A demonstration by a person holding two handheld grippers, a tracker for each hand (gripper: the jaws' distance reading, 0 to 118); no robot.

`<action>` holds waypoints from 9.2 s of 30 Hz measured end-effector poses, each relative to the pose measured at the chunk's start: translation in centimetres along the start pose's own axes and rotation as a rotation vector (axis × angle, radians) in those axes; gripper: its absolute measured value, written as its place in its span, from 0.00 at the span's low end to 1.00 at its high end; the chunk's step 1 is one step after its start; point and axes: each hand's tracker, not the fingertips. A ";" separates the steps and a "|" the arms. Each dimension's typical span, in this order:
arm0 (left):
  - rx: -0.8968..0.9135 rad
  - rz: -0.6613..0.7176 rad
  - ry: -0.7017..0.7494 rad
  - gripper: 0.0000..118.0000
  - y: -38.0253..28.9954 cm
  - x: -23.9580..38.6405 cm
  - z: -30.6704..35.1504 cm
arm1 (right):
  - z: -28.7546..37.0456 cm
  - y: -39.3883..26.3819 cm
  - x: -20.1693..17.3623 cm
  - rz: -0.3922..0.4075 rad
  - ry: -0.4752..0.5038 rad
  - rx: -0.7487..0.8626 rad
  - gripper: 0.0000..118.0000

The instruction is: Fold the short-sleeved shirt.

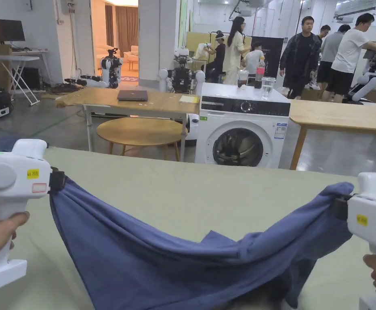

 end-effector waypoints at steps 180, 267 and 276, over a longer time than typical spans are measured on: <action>-0.403 0.294 0.076 0.00 -21.5 -5.7 0.8 | -23.4 -7.5 -16.1 0.249 0.378 -0.487 0.03; -0.026 0.026 -0.085 0.00 -16.4 0.7 9.2 | 13.3 -13.3 -1.2 0.061 -0.033 -0.115 0.03; -0.284 0.037 -0.088 0.00 -25.6 -0.4 7.9 | 13.3 -22.3 -0.2 0.127 0.002 -0.419 0.03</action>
